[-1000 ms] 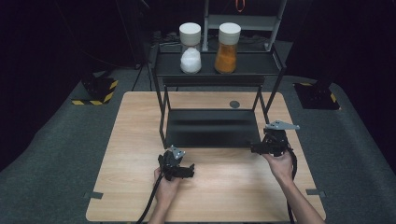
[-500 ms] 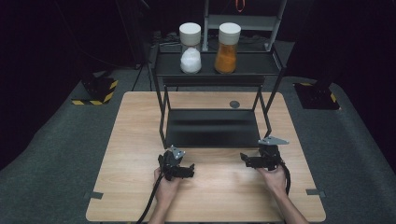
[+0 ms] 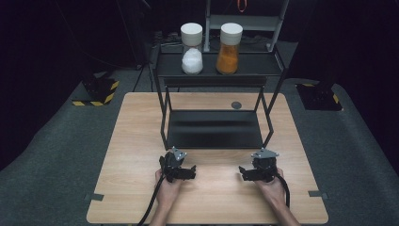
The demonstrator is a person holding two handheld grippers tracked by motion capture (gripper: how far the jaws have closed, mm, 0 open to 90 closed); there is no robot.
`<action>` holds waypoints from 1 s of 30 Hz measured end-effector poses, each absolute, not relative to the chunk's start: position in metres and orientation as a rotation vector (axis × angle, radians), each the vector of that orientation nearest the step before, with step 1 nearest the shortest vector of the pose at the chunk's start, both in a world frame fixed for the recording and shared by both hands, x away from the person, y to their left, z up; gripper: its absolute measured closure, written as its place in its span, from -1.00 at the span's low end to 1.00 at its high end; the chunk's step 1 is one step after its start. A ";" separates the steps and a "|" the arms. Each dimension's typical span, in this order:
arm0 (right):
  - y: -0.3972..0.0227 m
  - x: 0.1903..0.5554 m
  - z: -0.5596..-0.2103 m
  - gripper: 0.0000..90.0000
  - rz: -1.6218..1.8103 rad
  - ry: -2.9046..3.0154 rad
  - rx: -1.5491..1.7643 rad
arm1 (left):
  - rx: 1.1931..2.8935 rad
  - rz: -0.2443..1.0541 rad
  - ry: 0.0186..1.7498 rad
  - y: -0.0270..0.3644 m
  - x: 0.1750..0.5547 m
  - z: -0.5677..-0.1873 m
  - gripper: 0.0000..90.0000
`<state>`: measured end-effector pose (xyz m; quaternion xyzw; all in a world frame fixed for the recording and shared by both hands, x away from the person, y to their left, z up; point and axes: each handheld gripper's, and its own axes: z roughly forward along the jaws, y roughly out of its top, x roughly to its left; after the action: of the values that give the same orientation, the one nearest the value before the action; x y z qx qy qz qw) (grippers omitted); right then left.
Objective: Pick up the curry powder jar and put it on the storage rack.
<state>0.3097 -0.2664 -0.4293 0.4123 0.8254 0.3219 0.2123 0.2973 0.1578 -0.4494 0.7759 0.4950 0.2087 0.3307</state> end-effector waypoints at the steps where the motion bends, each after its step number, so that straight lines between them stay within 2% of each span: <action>1: -0.265 0.309 -0.431 -0.92 0.886 2.297 1.145 | 2.028 0.545 1.293 0.158 0.297 -0.449 -0.94; 8: -0.274 0.307 -0.444 -0.91 0.959 2.284 1.204 | 2.029 0.546 1.294 0.158 0.297 -0.449 -0.94; 30: -0.273 0.306 -0.444 -0.91 0.958 2.279 1.212 | 2.027 0.548 1.297 0.157 0.297 -0.449 -0.94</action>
<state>0.3060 -0.2732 -0.4444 0.4319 0.8121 0.3415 0.1931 0.2968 0.1571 -0.4494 0.7751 0.4962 0.2096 0.3304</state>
